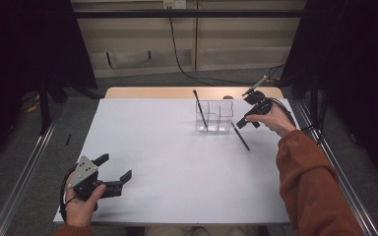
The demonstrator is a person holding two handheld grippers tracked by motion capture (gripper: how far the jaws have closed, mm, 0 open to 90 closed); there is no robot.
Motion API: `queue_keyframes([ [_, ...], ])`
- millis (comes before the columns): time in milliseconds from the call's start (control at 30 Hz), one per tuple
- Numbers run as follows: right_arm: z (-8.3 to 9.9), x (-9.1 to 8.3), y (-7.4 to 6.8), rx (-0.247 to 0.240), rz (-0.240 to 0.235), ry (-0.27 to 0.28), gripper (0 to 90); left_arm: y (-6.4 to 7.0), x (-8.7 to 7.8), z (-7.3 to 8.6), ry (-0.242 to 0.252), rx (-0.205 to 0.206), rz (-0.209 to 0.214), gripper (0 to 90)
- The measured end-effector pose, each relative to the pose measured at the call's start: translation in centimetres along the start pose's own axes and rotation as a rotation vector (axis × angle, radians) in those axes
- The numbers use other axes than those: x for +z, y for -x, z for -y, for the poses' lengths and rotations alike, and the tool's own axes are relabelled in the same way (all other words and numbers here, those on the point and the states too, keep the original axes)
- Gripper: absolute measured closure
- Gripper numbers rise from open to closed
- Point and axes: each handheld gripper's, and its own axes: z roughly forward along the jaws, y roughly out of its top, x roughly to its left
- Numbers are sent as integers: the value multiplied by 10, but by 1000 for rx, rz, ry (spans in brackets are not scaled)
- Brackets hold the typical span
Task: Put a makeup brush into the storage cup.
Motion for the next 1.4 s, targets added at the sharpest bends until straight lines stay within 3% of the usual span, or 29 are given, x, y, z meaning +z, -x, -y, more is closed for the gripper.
queue_keyframes([
  [100,-2,8,-1,-5,3,-53,421,0,0,0,-1,1,0,28],
  [267,-2,17,1,0,-17,-93,478,0,0,0,-2,0,2,28],
  [333,-3,19,2,-3,-12,-104,537,0,0,0,-4,2,2,28],
  [533,-3,28,6,23,10,-149,596,0,0,1,-5,2,0,28],
  [1400,-8,51,-1,20,17,-197,738,0,1,1,-9,2,3,28],
])
